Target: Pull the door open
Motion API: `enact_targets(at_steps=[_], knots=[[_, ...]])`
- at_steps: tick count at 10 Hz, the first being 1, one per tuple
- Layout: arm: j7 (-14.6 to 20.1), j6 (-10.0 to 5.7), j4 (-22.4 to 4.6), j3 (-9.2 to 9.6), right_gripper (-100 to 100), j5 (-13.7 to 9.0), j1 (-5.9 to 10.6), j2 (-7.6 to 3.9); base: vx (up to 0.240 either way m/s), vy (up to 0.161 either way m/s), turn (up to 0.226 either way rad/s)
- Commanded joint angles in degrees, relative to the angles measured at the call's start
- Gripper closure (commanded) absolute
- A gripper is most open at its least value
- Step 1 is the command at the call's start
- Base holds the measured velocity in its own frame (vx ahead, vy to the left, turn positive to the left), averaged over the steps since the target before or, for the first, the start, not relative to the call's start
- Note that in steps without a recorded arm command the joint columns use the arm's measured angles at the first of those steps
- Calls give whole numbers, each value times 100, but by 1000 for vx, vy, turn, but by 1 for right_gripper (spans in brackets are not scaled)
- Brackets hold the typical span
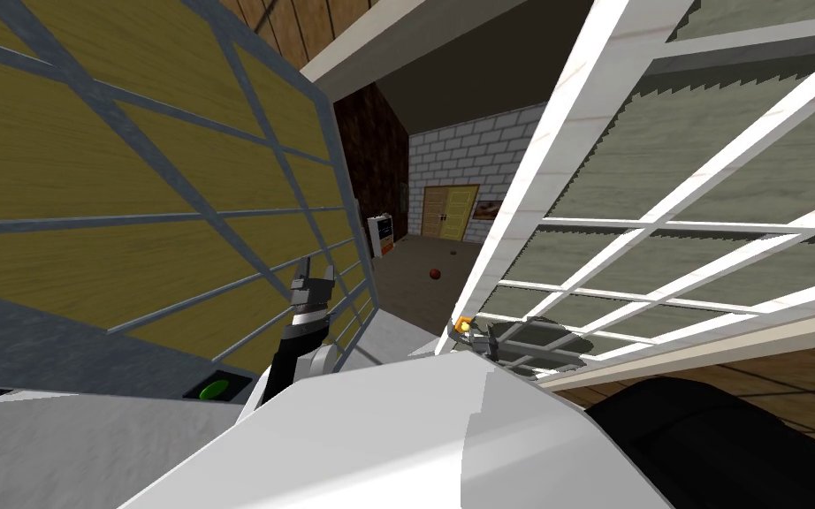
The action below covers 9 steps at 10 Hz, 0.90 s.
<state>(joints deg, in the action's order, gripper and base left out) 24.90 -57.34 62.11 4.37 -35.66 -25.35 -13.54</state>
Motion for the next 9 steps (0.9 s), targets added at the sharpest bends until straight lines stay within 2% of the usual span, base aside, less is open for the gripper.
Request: enact_targets(at_steps=[1,6,9], knots=[[242,0,-15,179,-100,-40,37,49,-74,2,35],[562,-15,1,291,-100,-168,46,17,-40,5,29],[943,-34,21,424,-100,-320,56,-23,-45,-7,32]])
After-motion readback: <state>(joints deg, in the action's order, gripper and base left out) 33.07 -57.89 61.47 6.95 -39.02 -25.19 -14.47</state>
